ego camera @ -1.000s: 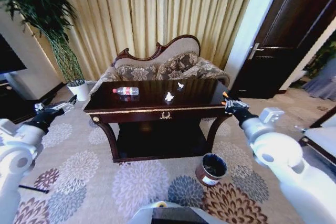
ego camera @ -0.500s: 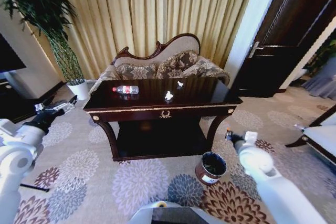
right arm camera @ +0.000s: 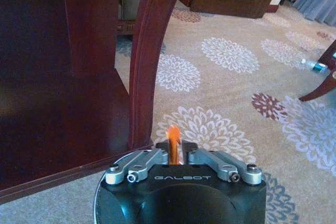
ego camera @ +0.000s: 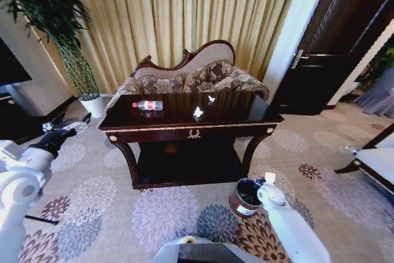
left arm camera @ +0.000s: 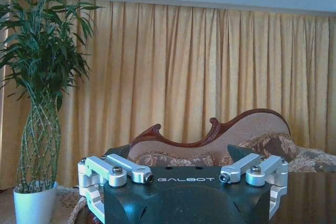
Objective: Move to the front of the table and place the trash on the table into the trash bin.
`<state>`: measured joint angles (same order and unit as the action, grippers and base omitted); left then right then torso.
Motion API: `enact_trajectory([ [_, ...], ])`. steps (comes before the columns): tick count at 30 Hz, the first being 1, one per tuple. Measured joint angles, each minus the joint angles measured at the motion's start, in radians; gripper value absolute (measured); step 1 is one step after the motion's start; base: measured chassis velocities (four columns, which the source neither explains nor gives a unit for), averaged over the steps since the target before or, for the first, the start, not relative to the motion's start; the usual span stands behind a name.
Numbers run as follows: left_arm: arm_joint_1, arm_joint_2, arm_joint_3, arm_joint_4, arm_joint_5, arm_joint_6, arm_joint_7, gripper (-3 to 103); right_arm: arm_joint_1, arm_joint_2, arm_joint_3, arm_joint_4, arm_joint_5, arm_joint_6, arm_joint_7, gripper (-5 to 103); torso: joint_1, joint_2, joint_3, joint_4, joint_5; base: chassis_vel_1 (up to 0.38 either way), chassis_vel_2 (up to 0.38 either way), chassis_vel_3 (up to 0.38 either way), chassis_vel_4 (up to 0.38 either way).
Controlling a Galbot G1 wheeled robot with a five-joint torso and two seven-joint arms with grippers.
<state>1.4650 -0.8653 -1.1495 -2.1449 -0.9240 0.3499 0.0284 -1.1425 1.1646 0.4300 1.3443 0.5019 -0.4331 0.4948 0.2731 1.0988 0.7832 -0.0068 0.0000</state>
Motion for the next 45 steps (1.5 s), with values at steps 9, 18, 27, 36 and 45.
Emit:
enact_trajectory([
  [9, -0.003, -0.010, 0.006, 0.008, 0.001, -0.003, 0.000, 100, 0.022, -0.019, -0.042, 0.010, 0.006, 0.020, 0.042, 44, 0.000, 0.000, 0.000, -0.0001, -0.0002, 0.000, 0.000, 0.000, 0.000],
  [18, -0.006, -0.007, 0.004, 0.008, -0.003, -0.008, 0.000, 100, -0.060, -0.113, -0.033, 0.373, 0.034, 0.198, -0.027, 77, 0.000, 0.000, 0.000, -0.0002, -0.0003, 0.000, 0.000, 0.000, 0.000],
  [27, -0.011, 0.002, 0.004, -0.006, -0.013, -0.011, -0.001, 100, -0.132, -0.200, -0.063, 0.803, 0.108, 0.270, -0.035, 100, 0.000, 0.000, 0.000, -0.0005, 0.0000, 0.000, 0.000, 0.000, 0.000],
  [36, -0.009, -0.002, -0.006, -0.014, -0.021, 0.003, -0.012, 100, -0.163, -0.258, -0.009, 0.922, 0.141, 0.245, -0.102, 100, 0.000, 0.000, 0.000, -0.0002, 0.0001, 0.000, 0.000, 0.000, 0.000],
  [45, -0.015, -0.003, -0.001, -0.030, -0.021, 0.033, -0.033, 100, -0.163, -0.266, 0.014, 0.960, 0.158, 0.224, -0.103, 100, 0.000, 0.000, 0.000, -0.0003, 0.0001, -0.039, 0.043, 0.028, -0.046],
])
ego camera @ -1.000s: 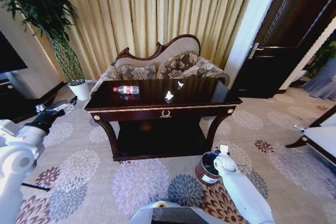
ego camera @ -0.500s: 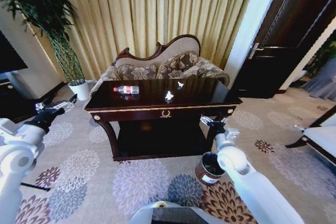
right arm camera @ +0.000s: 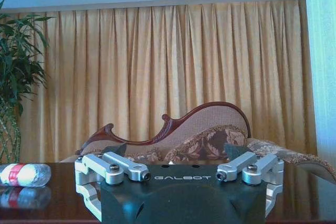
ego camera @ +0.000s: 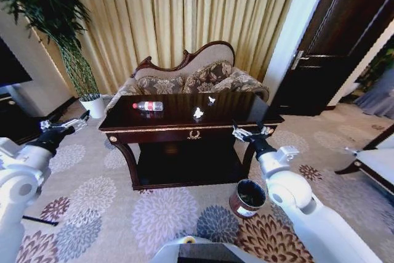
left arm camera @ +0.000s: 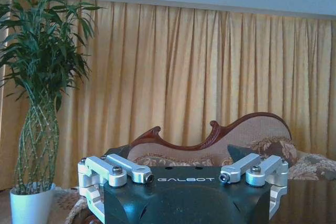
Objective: Move to the front of the table and place the trash on the table into the trash bin.
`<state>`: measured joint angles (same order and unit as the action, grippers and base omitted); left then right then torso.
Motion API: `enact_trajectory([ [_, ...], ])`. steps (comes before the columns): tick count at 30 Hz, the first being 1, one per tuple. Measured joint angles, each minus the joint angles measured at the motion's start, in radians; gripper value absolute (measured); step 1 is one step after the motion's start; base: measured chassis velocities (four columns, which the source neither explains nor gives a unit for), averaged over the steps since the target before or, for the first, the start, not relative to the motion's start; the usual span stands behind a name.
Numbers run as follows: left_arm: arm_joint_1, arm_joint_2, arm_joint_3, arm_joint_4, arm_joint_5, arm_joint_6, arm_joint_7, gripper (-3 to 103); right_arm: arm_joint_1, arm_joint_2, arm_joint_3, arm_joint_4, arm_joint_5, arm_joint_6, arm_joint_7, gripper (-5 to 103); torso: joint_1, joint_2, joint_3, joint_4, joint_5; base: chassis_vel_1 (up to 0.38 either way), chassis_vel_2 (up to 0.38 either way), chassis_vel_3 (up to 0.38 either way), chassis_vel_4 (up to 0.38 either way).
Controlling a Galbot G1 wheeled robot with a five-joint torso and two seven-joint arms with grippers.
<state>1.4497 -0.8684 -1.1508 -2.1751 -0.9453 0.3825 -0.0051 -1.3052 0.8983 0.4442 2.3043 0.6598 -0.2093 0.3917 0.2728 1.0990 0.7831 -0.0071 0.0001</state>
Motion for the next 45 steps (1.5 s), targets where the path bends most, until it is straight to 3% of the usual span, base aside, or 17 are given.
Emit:
enact_trajectory([
  [18, -0.003, -0.010, 0.005, -0.012, 0.007, 0.002, -0.005, 100, -0.022, 0.000, -0.015, 0.002, -0.034, -0.001, -0.029, 100, 0.001, -0.001, 0.001, 0.0000, -0.0001, -0.223, 0.216, 0.217, -0.210],
  [26, 0.003, -0.010, 0.007, -0.014, 0.008, 0.002, -0.005, 100, -0.014, 0.000, -0.047, -0.017, -0.019, -0.046, -0.016, 100, 0.000, 0.000, 0.000, -0.0001, 0.0000, -0.030, 0.022, 0.023, -0.027],
  [31, 0.008, -0.004, 0.003, -0.014, 0.007, 0.001, -0.005, 100, 0.039, -0.055, -0.065, -0.036, 0.089, -0.129, 0.010, 100, -0.001, 0.000, 0.000, 0.0004, 0.0000, 0.027, -0.028, -0.031, 0.046],
  [35, 0.014, -0.006, -0.004, -0.014, 0.004, 0.001, -0.006, 100, 0.147, -0.145, -0.091, -0.104, 0.207, -0.190, 0.018, 100, 0.000, 0.000, 0.000, 0.0000, -0.0002, 0.000, 0.000, 0.000, 0.000],
  [45, 0.025, -0.014, -0.005, -0.022, 0.005, 0.001, -0.005, 100, 0.441, -0.205, -0.223, -0.229, 0.434, -0.339, 0.092, 100, 0.000, 0.000, 0.000, 0.0000, -0.0001, 0.000, 0.000, 0.000, 0.000],
])
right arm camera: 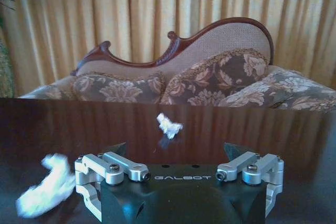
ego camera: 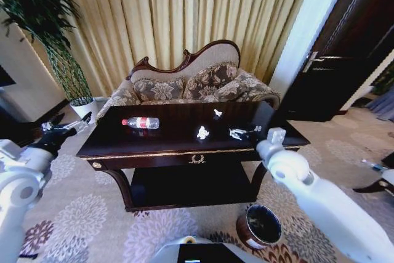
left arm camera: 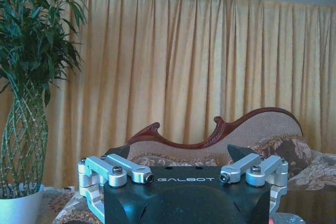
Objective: Move to the front of the table and place the trash on the table into the trash bin.
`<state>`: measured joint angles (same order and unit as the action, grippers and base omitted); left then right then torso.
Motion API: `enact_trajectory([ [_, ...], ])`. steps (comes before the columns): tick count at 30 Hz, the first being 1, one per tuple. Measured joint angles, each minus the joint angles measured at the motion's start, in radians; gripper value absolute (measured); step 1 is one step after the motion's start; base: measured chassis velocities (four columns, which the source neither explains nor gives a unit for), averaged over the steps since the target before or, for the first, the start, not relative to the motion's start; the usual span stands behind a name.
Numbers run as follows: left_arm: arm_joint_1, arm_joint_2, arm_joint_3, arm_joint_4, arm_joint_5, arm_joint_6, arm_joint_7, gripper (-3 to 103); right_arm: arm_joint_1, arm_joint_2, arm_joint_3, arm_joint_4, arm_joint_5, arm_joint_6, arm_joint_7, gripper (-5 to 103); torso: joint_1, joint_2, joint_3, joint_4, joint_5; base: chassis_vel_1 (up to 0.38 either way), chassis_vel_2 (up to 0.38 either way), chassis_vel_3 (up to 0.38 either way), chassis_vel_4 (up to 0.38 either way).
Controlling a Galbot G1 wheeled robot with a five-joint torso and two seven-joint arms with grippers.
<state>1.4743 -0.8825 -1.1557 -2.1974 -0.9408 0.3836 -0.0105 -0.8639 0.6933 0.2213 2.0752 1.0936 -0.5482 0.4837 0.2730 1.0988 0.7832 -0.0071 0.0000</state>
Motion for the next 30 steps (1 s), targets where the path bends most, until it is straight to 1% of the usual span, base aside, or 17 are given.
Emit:
enact_trajectory([
  [1, 0.000, 0.000, 0.001, -0.003, 0.000, 0.000, 0.000, 100, 0.063, 0.007, -0.030, -0.030, 0.019, -0.018, 0.013, 100, 0.000, 0.000, 0.000, 0.0000, 0.0000, 0.000, 0.000, 0.000, 0.000],
  [2, 0.000, 0.000, 0.001, -0.003, 0.000, 0.000, 0.000, 100, 0.063, 0.007, -0.030, -0.030, 0.019, -0.018, 0.013, 100, 0.000, 0.000, 0.000, 0.0000, 0.0000, 0.000, 0.000, 0.000, 0.000],
  [4, -0.001, 0.001, 0.001, -0.005, 0.000, 0.001, -0.002, 100, 0.185, 0.026, -0.077, -0.093, 0.068, -0.067, 0.033, 100, 0.000, 0.000, 0.000, 0.0003, 0.0000, 0.000, 0.000, 0.000, 0.000],
  [5, -0.001, 0.001, 0.001, -0.005, 0.000, 0.001, -0.002, 100, 0.185, 0.026, -0.077, -0.093, 0.068, -0.067, 0.033, 100, 0.000, 0.000, 0.000, 0.0003, 0.0000, 0.000, 0.000, 0.000, 0.000],
  [7, -0.001, 0.002, 0.003, -0.004, 0.000, 0.001, -0.002, 100, 0.304, 0.060, -0.147, -0.167, 0.120, -0.118, 0.055, 100, 0.000, 0.000, 0.000, 0.0000, 0.0001, 0.000, 0.000, 0.000, 0.000],
  [8, -0.001, 0.002, 0.003, -0.004, 0.000, 0.001, -0.002, 100, 0.304, 0.060, -0.147, -0.167, 0.120, -0.118, 0.055, 100, 0.000, 0.000, 0.000, 0.0000, 0.0001, 0.000, 0.000, 0.000, 0.000],
  [11, -0.004, 0.003, 0.005, -0.002, 0.001, 0.002, -0.003, 100, 0.396, 0.103, -0.215, -0.243, 0.138, -0.134, 0.074, 100, 0.000, 0.000, 0.000, -0.0002, -0.0001, 0.000, 0.000, 0.000, 0.000],
  [13, -0.006, 0.004, 0.005, -0.001, 0.001, 0.003, -0.004, 100, 0.500, 0.166, -0.287, -0.333, 0.141, -0.142, 0.096, 100, 0.000, 0.000, 0.000, 0.0003, -0.0001, 0.000, 0.000, 0.000, 0.000],
  [14, -0.006, 0.004, 0.005, -0.001, 0.001, 0.003, -0.004, 100, 0.500, 0.166, -0.287, -0.333, 0.141, -0.142, 0.096, 100, 0.000, 0.000, 0.000, 0.0003, -0.0001, 0.000, 0.000, 0.000, 0.000],
  [15, -0.006, 0.004, 0.005, 0.002, 0.001, 0.003, -0.006, 100, 0.547, 0.203, -0.321, -0.380, 0.138, -0.146, 0.108, 100, 0.000, 0.000, 0.000, 0.0002, -0.0005, 0.000, 0.000, 0.000, 0.000],
  [16, -0.006, 0.004, 0.005, 0.002, 0.001, 0.003, -0.006, 100, 0.547, 0.203, -0.321, -0.380, 0.138, -0.146, 0.108, 100, 0.000, 0.000, 0.000, 0.0002, -0.0005, 0.000, 0.000, 0.000, 0.000],
  [19, -0.005, 0.003, 0.002, 0.007, 0.002, 0.003, -0.007, 100, 0.657, 0.328, -0.388, -0.542, 0.108, -0.160, 0.151, 100, 0.000, 0.000, 0.000, 0.0005, -0.0004, 0.000, 0.000, 0.000, 0.000],
  [20, -0.005, 0.003, 0.002, 0.007, 0.002, 0.003, -0.007, 100, 0.657, 0.328, -0.388, -0.542, 0.108, -0.160, 0.151, 100, 0.000, 0.000, 0.000, 0.0005, -0.0004, 0.000, 0.000, 0.000, 0.000],
  [21, -0.004, 0.002, 0.002, 0.008, 0.002, 0.003, -0.007, 100, 0.674, 0.357, -0.398, -0.583, 0.102, -0.166, 0.164, 100, 0.000, 0.000, 0.000, 0.0005, -0.0002, 0.000, 0.000, 0.000, 0.000],
  [25, -0.004, 0.001, 0.001, 0.009, 0.003, 0.003, -0.007, 100, 0.693, 0.394, -0.408, -0.635, 0.097, -0.176, 0.191, 100, 0.000, 0.000, 0.000, 0.0003, -0.0003, 0.000, 0.000, 0.000, 0.000],
  [27, -0.005, -0.002, 0.000, 0.014, 0.004, 0.003, -0.007, 100, 0.703, 0.440, -0.416, -0.705, 0.095, -0.185, 0.228, 100, 0.000, 0.000, 0.000, 0.0001, 0.0000, 0.000, 0.000, 0.000, 0.000],
  [30, -0.005, -0.003, -0.003, 0.017, 0.004, 0.002, -0.007, 100, 0.702, 0.455, -0.417, -0.741, 0.088, -0.186, 0.228, 100, 0.000, 0.000, 0.000, 0.0000, -0.0001, 0.000, 0.000, 0.000, 0.000],
])
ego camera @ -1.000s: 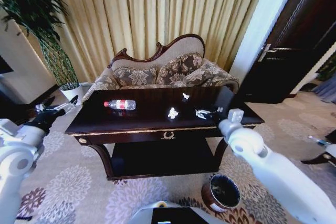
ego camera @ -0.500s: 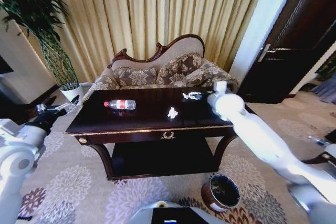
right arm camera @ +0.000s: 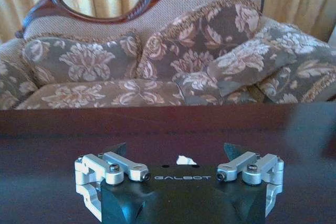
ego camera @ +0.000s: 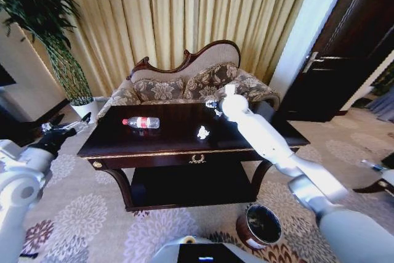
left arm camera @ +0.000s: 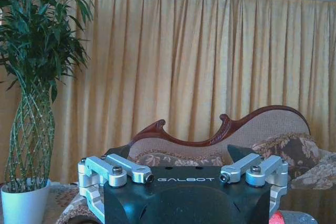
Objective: Move to the front of the table and place the trash on the table into the trash bin.
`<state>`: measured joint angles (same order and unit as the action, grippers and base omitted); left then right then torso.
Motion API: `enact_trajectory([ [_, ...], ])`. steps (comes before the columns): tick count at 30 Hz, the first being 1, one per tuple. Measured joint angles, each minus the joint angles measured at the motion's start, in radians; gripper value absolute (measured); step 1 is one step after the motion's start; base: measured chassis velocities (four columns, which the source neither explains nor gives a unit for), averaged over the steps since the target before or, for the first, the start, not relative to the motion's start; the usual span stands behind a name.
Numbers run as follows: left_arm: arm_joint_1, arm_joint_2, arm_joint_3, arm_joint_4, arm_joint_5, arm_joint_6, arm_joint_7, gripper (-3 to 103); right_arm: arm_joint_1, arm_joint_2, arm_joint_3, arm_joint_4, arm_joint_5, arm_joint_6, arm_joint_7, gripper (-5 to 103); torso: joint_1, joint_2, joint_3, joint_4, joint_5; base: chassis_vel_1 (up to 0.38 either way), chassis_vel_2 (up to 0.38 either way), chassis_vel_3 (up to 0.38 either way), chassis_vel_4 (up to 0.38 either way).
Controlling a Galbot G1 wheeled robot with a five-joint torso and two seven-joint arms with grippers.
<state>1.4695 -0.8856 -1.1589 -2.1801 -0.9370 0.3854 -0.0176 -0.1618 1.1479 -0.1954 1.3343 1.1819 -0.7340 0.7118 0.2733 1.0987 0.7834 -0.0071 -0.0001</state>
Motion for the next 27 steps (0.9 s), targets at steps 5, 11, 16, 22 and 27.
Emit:
enact_trajectory([
  [5, 0.003, -0.002, -0.007, 0.005, 0.000, -0.003, 0.000, 100, -0.012, 0.003, 0.000, -0.028, -0.013, 0.000, -0.001, 100, 0.000, 0.000, 0.000, 0.0001, 0.0001, 0.000, 0.000, 0.000, 0.000],
  [11, -0.001, -0.003, -0.010, 0.005, 0.000, -0.004, 0.001, 100, -0.038, -0.030, 0.001, -0.012, -0.010, 0.000, -0.002, 100, 0.000, 0.000, 0.000, -0.0001, 0.0002, 0.000, 0.000, 0.000, 0.000],
  [16, -0.001, -0.004, -0.010, 0.005, -0.001, -0.005, 0.002, 100, -0.045, -0.040, 0.001, -0.009, -0.011, 0.001, -0.003, 101, 0.000, 0.000, 0.000, 0.0001, 0.0001, 0.000, 0.000, 0.000, 0.000],
  [22, 0.002, -0.002, -0.021, 0.005, -0.005, -0.006, 0.004, 100, -0.047, -0.039, 0.001, -0.012, -0.018, 0.002, -0.008, 86, 0.000, 0.000, 0.000, 0.0001, 0.0002, 0.000, 0.000, 0.000, 0.000],
  [27, 0.003, -0.002, -0.026, 0.007, -0.005, -0.007, 0.005, 100, -0.053, -0.038, 0.000, -0.019, -0.030, 0.002, -0.019, 65, 0.000, 0.000, 0.000, 0.0002, 0.0001, 0.000, 0.000, 0.000, 0.000],
])
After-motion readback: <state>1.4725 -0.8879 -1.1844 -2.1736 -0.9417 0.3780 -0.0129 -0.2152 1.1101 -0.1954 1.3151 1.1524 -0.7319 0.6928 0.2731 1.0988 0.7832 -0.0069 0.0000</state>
